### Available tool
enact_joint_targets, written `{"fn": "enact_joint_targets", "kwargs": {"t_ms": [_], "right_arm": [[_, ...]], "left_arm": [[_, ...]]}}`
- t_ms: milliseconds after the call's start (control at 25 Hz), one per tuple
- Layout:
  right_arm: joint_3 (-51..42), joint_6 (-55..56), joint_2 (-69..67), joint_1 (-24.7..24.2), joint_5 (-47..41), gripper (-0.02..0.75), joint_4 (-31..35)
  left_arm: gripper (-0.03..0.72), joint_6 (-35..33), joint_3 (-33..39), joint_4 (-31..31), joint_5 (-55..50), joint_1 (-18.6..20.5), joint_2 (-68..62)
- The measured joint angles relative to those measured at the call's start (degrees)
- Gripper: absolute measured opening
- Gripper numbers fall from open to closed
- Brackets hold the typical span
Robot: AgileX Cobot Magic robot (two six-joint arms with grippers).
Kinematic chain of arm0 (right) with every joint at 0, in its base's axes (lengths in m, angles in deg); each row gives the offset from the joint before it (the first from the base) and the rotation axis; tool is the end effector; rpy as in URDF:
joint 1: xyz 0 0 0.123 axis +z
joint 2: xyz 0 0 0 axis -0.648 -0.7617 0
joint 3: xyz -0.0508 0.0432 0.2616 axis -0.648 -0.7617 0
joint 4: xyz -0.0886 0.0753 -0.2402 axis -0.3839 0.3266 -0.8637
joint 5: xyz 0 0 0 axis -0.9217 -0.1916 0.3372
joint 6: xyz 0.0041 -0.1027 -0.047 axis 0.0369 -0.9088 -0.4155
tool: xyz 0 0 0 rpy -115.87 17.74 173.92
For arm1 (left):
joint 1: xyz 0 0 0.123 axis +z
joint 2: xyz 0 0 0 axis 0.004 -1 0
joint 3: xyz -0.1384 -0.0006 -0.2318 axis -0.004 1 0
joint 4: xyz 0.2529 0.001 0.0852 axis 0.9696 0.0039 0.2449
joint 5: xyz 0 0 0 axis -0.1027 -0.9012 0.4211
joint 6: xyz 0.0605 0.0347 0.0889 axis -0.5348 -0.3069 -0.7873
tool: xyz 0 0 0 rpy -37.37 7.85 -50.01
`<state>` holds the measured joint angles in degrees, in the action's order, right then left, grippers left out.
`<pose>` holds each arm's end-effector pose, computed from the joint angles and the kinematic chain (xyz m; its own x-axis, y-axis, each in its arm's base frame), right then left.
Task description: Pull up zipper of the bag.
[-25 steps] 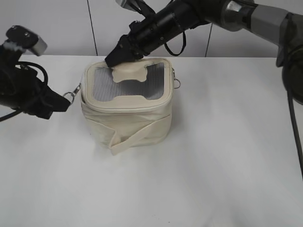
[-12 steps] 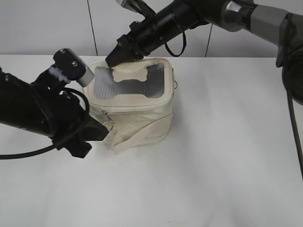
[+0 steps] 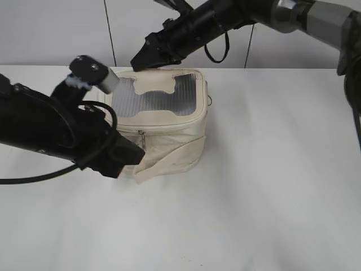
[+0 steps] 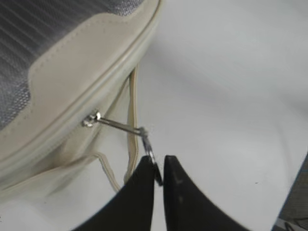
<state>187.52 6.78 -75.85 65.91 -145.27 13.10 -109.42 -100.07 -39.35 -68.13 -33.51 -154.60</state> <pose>0.4665 0.3098 0.1690 -0.6425 -0.3717 -0.6701 -0.7588 0.4311 0.4883 0.2352 -0.2035 0.1536 -0.4849 0.5531 -0.6775 0.8237 0.5491 -0.1414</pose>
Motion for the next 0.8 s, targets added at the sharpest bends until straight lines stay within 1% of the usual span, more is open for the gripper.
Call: {"fn": "enact_joint_targets", "kwargs": {"t_ms": [80,160,200,280,400,480,560,640,720,760,800], "right_arm": [[0.0,1.6,1.0,-1.51,-0.04,0.356,-1.39],[0.0,2.7,2.38,-3.58,-1.31,0.448,-3.11],[0.0,3.28,3.21,-4.72,-2.16,0.458,-3.96],[0.0,5.84,4.68,-6.8,-4.27,0.448,-5.68],[0.0,10.09,6.13,-10.3,-8.65,0.403,-7.23],[-0.69,11.74,6.54,-12.56,-10.17,0.389,-7.65],[-3.68,12.28,7.67,-14.55,-10.41,0.38,-7.88],[-9.24,12.05,10.56,-16.46,-10.41,0.37,-8.12],[-18.92,9.53,15.24,-17.41,-7.51,0.364,-8.25],[-24.02,7.49,18.01,-17.56,-3.5,0.362,-8.25],[-31.89,4.85,22.37,-17.56,2.05,0.359,-7.71]], "left_arm": [[0.112,1.02,0.0,0.01,-3.94,2.87,1.28],[0.211,2.07,0.0,0.62,-7.6,6.97,3.82],[0.26,2.34,0.0,0.85,-9.04,8.79,5.41],[0.312,2.72,-0.06,1.03,-11.38,12.97,8.37],[0.332,2.72,-2.99,1.03,-12.03,17.56,9.93],[0.337,2.83,-7.48,1.14,-12.6,18.75,7.65],[0.338,2.83,-14.32,1.07,-14.87,18.87,3.03],[0.338,2.83,-21.71,1.07,-17.82,18.87,-3.64],[0.338,2.89,-30.07,1.07,-20.33,18.5,-9.87],[0.34,2.89,-33.59,1.28,-21.3,18.26,-13.08],[0.34,2.94,-37.83,1.78,-22.66,17.84,-15.61]]}}
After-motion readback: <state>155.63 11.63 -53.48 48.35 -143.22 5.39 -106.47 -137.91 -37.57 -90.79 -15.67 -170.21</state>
